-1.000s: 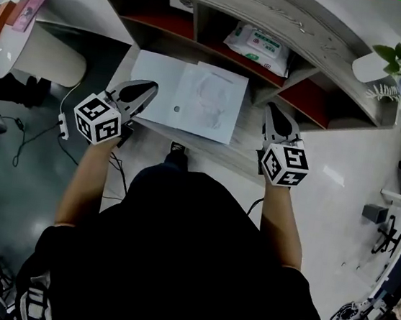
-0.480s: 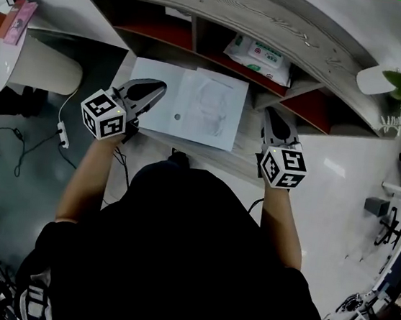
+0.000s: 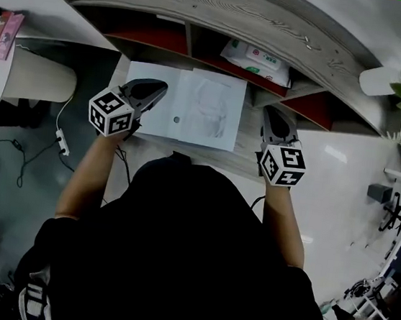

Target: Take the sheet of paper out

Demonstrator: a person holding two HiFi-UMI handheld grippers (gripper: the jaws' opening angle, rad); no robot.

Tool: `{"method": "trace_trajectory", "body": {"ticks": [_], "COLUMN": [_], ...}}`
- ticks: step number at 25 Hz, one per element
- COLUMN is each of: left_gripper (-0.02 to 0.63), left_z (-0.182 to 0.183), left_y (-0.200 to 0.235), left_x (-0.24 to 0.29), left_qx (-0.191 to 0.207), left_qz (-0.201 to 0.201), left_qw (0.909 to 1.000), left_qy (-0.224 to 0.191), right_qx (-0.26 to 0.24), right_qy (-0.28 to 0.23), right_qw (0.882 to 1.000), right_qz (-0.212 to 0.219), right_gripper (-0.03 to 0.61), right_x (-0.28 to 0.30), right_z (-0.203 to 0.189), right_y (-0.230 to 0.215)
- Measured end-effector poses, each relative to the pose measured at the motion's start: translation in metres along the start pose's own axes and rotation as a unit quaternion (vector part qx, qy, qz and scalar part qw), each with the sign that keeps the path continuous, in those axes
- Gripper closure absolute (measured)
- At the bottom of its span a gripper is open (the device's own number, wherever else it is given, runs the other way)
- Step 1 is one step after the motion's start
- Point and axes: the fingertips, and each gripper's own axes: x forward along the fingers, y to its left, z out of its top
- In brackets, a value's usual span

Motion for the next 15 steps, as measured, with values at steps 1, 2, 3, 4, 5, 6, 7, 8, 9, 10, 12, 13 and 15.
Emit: {"method": "trace_trajectory", "body": {"ticks": [1, 2, 3, 4, 5, 6, 7, 8, 9, 10, 12, 13, 15], "left_gripper": [0.592, 0.592, 0.592, 0.592, 0.592, 0.592, 0.592, 0.592, 0.592, 0.592, 0.592, 0.592, 0.592], "left_z": [-0.002, -0.005, -0.007, -0.01, -0.013, -0.016, -0.018, -0.021, -0.024, -0.029, -0.039, -0.044, -0.053], "left_y": [0.003, 0.006, 0.009, 0.011, 0.013, 0.015, 0.017, 0.02, 0.023, 0.026, 0.034, 0.038, 0.042], "left_x": [0.003, 0.006, 0.009, 0.013, 0.017, 0.021, 0.025, 0.029, 0.032, 0.036, 0.044, 0.048, 0.055], "left_qx": [0.0, 0.003, 0.006, 0.008, 0.008, 0.007, 0.005, 0.004, 0.003, 0.003, 0.001, -0.002, -0.008], "left_qz": [-0.001, -0.001, -0.001, -0.002, -0.004, -0.007, -0.011, -0.014, -0.017, -0.019, -0.021, -0.023, -0.031], "left_qw": [1.0, 0.9999, 0.9998, 0.9997, 0.9995, 0.9994, 0.9992, 0.9991, 0.9988, 0.9984, 0.9975, 0.997, 0.9959], "left_qy": [0.005, 0.011, 0.018, 0.024, 0.029, 0.033, 0.037, 0.041, 0.046, 0.052, 0.067, 0.074, 0.085], "right_qx": [0.0, 0.0, 0.0, 0.001, 0.001, 0.001, 0.002, 0.003, 0.005, 0.007, 0.011, 0.013, 0.014], "right_qy": [0.003, 0.005, 0.009, 0.012, 0.016, 0.02, 0.024, 0.028, 0.032, 0.037, 0.045, 0.049, 0.057], "right_qw": [1.0, 1.0, 1.0, 1.0, 1.0, 1.0, 1.0, 0.999, 0.999, 0.999, 0.999, 0.998, 0.998], "right_qz": [-0.002, -0.005, -0.007, -0.008, -0.01, -0.012, -0.014, -0.015, -0.017, -0.018, -0.02, -0.02, -0.021], "right_gripper": [0.555, 0.555, 0.555, 0.555, 0.555, 0.555, 0.555, 0.555, 0.555, 0.555, 0.555, 0.555, 0.555], "right_x": [0.001, 0.003, 0.004, 0.005, 0.007, 0.009, 0.01, 0.012, 0.013, 0.015, 0.019, 0.021, 0.025], "right_z": [-0.001, -0.002, -0.004, -0.006, -0.009, -0.011, -0.014, -0.016, -0.019, -0.022, -0.028, -0.031, -0.036], "right_y": [0.0, -0.001, -0.001, -0.001, -0.002, -0.002, -0.003, -0.003, -0.003, -0.002, -0.002, -0.001, 0.001]}}
